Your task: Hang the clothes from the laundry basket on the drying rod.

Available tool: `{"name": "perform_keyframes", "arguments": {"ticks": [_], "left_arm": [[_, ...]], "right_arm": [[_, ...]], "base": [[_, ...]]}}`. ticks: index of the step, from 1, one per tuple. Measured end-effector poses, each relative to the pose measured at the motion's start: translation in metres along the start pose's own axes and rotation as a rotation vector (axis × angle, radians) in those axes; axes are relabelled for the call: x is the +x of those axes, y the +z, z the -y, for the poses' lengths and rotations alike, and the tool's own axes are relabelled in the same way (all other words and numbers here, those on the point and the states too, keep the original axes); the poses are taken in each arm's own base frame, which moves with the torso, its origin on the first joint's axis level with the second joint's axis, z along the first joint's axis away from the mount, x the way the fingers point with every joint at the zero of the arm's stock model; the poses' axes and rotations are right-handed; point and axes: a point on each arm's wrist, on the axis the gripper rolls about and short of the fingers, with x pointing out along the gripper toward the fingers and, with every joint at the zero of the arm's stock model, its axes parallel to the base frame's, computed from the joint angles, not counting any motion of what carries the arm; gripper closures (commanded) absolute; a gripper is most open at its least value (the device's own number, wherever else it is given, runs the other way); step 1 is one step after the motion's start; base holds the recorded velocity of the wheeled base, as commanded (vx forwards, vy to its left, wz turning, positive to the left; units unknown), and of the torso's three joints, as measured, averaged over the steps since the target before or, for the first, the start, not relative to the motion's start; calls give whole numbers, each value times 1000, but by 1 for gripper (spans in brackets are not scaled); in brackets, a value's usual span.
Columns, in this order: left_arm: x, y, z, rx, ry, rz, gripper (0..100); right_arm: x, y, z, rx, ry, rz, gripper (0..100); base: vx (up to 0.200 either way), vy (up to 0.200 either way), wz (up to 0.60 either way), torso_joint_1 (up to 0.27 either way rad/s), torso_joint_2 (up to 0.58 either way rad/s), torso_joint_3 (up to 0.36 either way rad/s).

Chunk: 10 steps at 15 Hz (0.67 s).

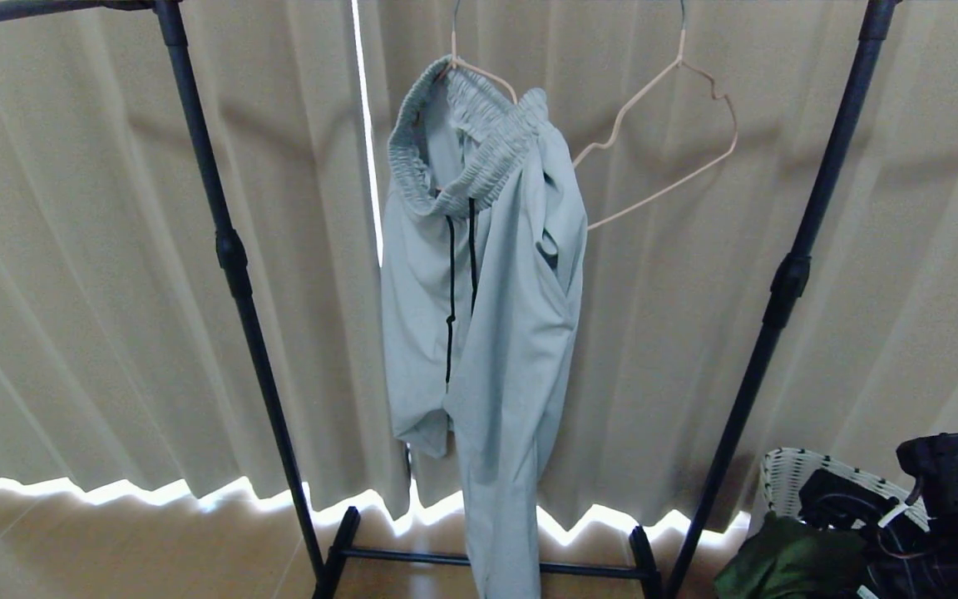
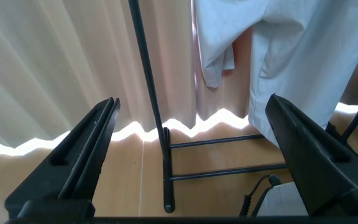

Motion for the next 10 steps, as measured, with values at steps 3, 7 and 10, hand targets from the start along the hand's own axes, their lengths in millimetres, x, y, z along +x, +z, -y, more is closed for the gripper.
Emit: {"name": "perform_keyframes", "arguments": {"ticks": [3,7,10], "left_arm": [[0,0,0,1,0,0,0],[0,0,0,15,-4,1,0],[0,0,0,19,-4,1,0]], "right_arm": [[12,1,4,16,-15,5,0],[18,3,7,24,-36,42,100],[10,4,9,31,-60,98,100]], "base": [[0,0,0,0,0,0],[0,0,0,0,0,0],[0,0,0,0,0,0]]}}
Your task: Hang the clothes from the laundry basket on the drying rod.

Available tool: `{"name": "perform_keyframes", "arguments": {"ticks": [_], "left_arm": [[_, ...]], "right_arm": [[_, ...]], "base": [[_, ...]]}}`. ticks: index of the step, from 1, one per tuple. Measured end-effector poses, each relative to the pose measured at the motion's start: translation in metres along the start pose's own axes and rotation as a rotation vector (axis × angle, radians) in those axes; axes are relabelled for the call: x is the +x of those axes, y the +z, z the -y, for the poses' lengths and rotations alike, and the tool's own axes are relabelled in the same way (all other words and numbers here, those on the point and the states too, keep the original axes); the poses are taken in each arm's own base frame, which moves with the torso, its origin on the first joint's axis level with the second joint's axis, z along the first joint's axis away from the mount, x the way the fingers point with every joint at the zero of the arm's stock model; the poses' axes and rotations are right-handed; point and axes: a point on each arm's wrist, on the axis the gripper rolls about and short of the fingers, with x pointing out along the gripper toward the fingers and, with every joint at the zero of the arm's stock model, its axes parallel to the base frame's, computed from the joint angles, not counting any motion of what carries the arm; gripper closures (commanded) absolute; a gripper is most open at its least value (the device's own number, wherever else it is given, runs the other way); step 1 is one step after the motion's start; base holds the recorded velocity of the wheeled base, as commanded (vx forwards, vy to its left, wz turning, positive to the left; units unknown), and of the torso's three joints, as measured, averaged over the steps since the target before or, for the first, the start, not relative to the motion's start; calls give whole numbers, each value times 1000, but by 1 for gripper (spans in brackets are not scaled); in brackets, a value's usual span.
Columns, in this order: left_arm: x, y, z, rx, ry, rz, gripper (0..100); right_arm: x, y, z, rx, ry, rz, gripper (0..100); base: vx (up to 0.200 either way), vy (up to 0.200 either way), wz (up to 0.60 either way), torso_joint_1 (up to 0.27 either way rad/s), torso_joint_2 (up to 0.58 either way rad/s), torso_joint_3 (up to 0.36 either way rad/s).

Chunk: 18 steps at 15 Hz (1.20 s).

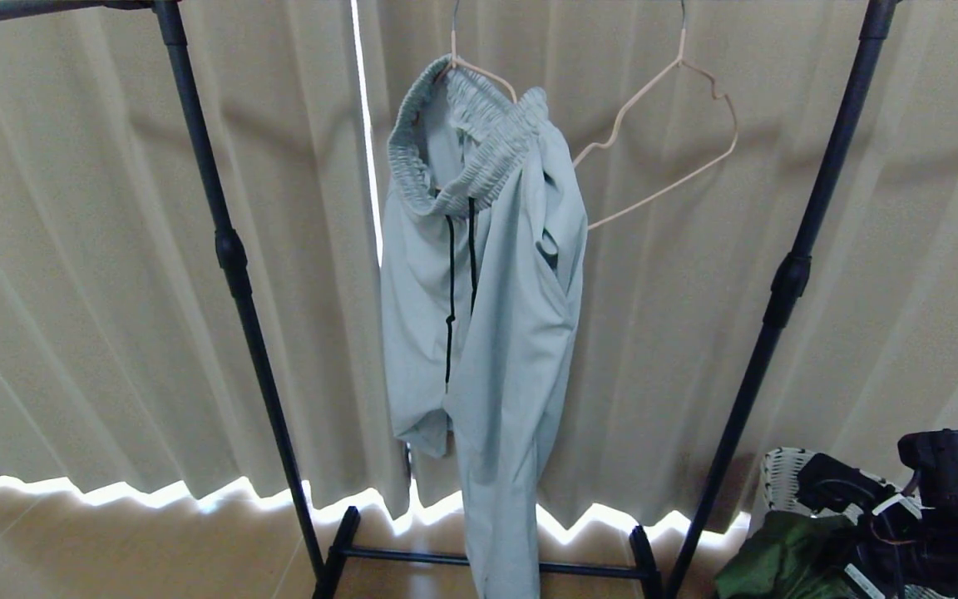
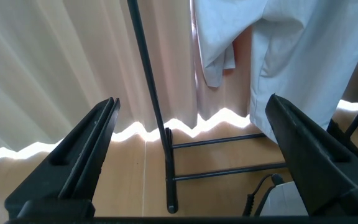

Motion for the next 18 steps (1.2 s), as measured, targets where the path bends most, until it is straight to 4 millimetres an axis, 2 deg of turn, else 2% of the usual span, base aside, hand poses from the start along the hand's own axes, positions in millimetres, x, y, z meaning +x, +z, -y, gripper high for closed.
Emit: {"name": "perform_keyframes", "arguments": {"ticks": [5,11,14,18], "left_arm": [[0,0,0,5,0,1,0],[0,1,0,11,2,10,0],[0,1,0,11,1,11,0],[0,1,0,7,1,11,0]], "right_arm": [[-42,9,7,-2,-59,150,100],[-99,25,15,14,-80,311,100],[-110,29,18,10,-114,362,100],[-115,34,15,-14,-111,396,100]], "base": [[0,0,0,0,0,0],[-200,0,0,2,2,1],[-200,0,0,2,4,2],[-200,0,0,-1,4,5]]}}
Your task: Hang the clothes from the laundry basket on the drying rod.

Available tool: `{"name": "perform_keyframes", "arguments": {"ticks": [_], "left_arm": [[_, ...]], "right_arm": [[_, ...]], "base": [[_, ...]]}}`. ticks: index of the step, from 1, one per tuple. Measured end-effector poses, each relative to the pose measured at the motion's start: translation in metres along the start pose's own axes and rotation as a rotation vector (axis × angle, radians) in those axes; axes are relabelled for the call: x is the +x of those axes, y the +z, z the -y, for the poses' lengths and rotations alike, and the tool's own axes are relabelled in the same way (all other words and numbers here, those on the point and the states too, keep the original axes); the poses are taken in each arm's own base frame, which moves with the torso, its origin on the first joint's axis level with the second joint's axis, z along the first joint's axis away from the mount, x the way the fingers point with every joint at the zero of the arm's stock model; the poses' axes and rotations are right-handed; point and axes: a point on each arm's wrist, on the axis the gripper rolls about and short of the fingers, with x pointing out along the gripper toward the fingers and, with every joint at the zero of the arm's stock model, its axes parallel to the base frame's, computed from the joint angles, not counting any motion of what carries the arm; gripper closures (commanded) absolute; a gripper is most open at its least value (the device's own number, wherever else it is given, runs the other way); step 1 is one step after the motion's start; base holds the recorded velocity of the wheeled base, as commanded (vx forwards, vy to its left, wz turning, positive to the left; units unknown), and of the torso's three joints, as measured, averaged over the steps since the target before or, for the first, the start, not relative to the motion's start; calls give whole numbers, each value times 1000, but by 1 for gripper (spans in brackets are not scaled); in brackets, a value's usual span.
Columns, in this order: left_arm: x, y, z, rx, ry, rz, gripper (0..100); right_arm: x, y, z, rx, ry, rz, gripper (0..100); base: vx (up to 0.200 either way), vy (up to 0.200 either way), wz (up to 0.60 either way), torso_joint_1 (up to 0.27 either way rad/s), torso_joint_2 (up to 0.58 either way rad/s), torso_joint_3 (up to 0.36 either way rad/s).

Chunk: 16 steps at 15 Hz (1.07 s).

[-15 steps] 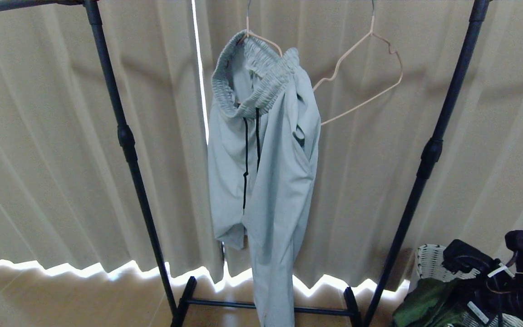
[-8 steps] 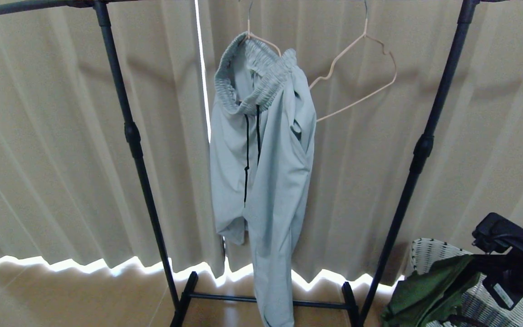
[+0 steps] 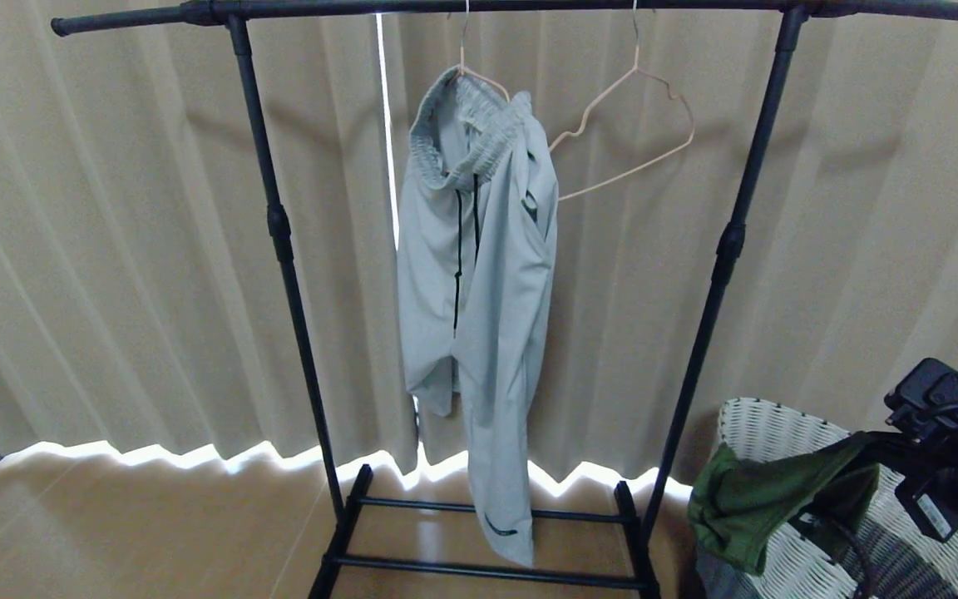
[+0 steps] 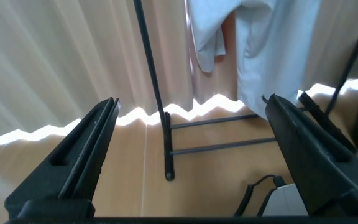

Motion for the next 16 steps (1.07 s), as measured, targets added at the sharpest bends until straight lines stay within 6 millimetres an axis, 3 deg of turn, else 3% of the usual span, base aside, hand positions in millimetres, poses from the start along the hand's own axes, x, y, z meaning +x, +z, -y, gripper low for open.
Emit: {"name": "perform_keyframes", "arguments": {"ticks": [5,11,16], "left_arm": [[0,0,0,-14,-1,-3,0],[0,0,0,-13,-3,-2,0],[0,0,0,-28,4,-1,0]], "right_arm": [[1,11,-5,-32,28,42,100],[3,15,-6,-42,41,50,100],[6,19,-5,-46,43,59,100]], "base": [[0,0,0,0,0,0],[0,200,0,4,2,2],[0,0,0,0,0,0]]}}
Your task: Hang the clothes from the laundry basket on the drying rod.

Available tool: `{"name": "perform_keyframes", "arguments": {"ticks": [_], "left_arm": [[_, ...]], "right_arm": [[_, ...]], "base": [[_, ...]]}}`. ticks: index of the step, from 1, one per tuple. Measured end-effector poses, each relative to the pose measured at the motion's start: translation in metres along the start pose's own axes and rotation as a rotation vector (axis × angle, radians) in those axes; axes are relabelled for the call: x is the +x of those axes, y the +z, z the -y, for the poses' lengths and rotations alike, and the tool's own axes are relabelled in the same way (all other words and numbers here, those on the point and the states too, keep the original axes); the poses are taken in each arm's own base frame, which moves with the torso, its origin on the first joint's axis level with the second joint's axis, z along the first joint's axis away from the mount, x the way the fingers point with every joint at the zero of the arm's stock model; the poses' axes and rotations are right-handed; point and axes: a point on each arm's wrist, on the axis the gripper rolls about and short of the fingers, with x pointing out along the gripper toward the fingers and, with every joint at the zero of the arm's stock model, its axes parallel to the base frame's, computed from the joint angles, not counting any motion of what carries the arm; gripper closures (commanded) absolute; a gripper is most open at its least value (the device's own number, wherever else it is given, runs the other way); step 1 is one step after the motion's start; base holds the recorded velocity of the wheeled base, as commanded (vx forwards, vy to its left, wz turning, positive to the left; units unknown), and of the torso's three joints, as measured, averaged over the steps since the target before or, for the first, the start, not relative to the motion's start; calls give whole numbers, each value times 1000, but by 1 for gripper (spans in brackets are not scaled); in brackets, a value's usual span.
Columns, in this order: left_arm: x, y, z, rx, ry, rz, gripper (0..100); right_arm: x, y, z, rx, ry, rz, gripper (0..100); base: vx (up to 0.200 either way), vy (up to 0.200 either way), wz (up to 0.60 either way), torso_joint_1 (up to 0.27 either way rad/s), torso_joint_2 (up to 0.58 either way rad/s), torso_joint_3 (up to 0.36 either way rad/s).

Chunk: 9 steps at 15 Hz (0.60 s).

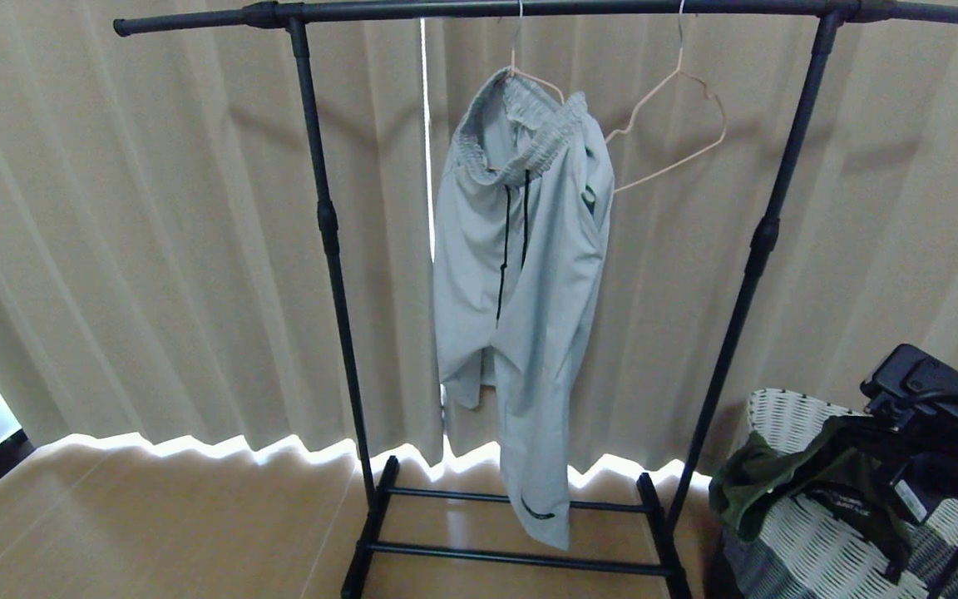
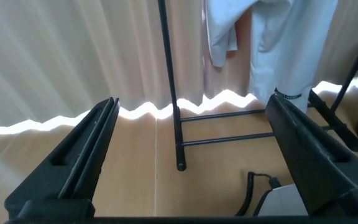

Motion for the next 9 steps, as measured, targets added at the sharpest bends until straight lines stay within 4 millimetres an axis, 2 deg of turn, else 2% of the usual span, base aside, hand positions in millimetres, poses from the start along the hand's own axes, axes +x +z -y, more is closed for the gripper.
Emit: {"name": "perform_keyframes", "arguments": {"ticks": [5,7,9], "left_arm": [[0,1,0,59,-22,3,0],[-4,18,-2,70,-51,49,0],[-5,50,-6,72,-85,78,0]], "right_arm": [[4,20,-2,21,26,67,100],[4,34,-4,44,61,122,100],[2,53,-7,76,110,199,100]], "base": [[0,0,0,0,0,0],[0,0,0,0,0,0],[0,0,0,0,0,0]]}}
